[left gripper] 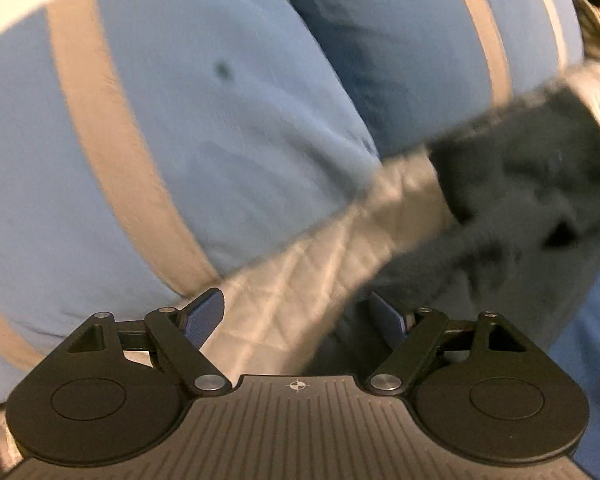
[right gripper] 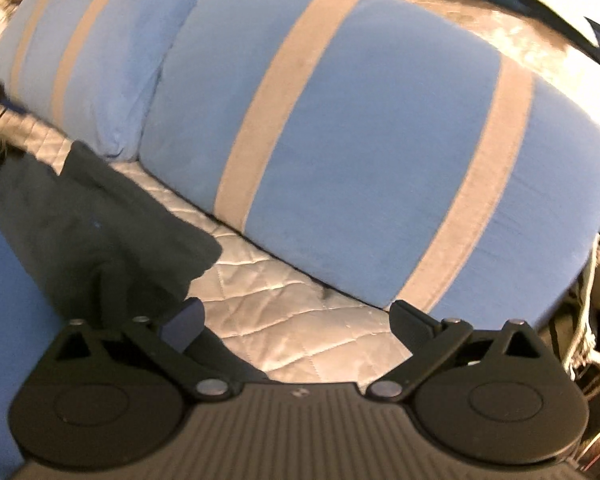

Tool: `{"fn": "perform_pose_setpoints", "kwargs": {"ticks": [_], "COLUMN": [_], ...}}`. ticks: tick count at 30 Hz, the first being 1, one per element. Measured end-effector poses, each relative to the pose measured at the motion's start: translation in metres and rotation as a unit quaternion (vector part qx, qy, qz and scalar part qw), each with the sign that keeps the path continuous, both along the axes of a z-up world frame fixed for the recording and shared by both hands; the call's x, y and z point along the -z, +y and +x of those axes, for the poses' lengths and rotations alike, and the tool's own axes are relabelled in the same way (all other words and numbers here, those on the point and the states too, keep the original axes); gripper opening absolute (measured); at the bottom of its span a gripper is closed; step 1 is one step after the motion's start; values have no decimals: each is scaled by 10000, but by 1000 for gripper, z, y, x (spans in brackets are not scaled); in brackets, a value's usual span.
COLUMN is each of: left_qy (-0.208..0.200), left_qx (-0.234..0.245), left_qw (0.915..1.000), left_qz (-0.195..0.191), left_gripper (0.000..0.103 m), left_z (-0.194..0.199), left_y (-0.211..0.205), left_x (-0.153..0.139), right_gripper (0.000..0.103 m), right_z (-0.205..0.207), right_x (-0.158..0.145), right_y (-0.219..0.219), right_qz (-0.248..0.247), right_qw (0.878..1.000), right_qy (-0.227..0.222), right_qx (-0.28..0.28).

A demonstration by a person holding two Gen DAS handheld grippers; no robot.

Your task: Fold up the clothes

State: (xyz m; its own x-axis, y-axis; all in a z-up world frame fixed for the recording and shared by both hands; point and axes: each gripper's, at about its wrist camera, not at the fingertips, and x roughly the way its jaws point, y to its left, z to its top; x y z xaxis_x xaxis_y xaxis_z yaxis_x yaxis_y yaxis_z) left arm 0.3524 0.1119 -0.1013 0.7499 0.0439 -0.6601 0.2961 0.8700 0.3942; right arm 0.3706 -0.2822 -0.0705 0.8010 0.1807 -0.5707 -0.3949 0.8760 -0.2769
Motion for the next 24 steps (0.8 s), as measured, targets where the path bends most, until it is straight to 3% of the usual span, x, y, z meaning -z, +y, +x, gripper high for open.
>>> {"fn": "perform_pose_setpoints", "kwargs": {"ticks": [3, 6, 12, 18, 19, 21, 24], "left_qy": [-15, 152, 512, 513, 545, 607, 740], "left_qx": [38, 25, 261, 426, 462, 532, 522], "left_qw": [9999, 9984, 9939, 9913, 9907, 9895, 9874], "left_qz": [-104, -553, -944, -1134, -1155, -1194, -1298], "left_gripper": [74, 65, 65, 64, 60, 40, 32], "left_z": [-10, -12, 6, 16, 15, 13, 9], "left_y": [-4, 4, 17, 14, 12, 8, 6], "left_x": [15, 14, 9, 13, 15, 18, 16], "right_gripper": [102, 103, 103, 103, 103, 103, 103], "right_z": [-8, -8, -2, 7, 8, 11, 21], "right_x": [-5, -4, -3, 4, 5, 6, 7], "right_y": [-9, -19, -36, -44, -45, -46, -48], "right_qz": [137, 217, 319, 389, 373, 384, 518], "right_qw": [9999, 9997, 9992, 9985, 9985, 9983, 9975], "right_qy": [-65, -45, 66, 303, 322, 374, 434], "right_qx": [67, 70, 230, 229, 228, 210, 214]}}
